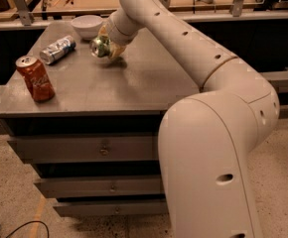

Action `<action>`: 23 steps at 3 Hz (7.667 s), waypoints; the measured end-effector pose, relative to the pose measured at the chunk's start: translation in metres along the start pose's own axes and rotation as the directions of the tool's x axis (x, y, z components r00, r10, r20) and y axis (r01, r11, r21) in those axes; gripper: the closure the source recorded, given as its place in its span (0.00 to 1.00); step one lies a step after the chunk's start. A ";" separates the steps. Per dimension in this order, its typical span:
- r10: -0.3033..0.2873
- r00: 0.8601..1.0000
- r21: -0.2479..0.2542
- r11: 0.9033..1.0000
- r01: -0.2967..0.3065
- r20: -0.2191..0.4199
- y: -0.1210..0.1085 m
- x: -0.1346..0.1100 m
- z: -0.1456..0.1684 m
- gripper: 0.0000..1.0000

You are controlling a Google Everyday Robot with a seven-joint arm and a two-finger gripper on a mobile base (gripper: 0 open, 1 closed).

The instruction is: Move green can near white bowl

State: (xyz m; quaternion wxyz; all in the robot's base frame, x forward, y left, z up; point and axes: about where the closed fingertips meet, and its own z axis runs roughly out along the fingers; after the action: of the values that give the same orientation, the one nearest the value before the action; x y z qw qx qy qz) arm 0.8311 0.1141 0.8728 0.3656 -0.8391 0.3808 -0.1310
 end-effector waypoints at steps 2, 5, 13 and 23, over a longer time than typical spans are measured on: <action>-0.042 0.999 0.043 0.998 0.042 0.002 -0.026 0.005 0.012 1.00; -0.116 0.990 0.015 0.993 0.115 0.080 -0.041 -0.007 0.045 0.61; -0.107 0.994 0.028 0.994 0.107 0.022 -0.057 -0.004 0.054 0.18; 0.438 0.887 0.417 0.840 -0.347 -0.147 -0.101 0.094 -0.281 0.00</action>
Offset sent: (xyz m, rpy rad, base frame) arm 0.0508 0.0162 0.0429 0.0090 -0.1221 0.0536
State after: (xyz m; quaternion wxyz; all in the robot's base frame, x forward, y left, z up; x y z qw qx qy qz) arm 0.8097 -0.0544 1.1357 0.4920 -0.6340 0.5536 -0.2227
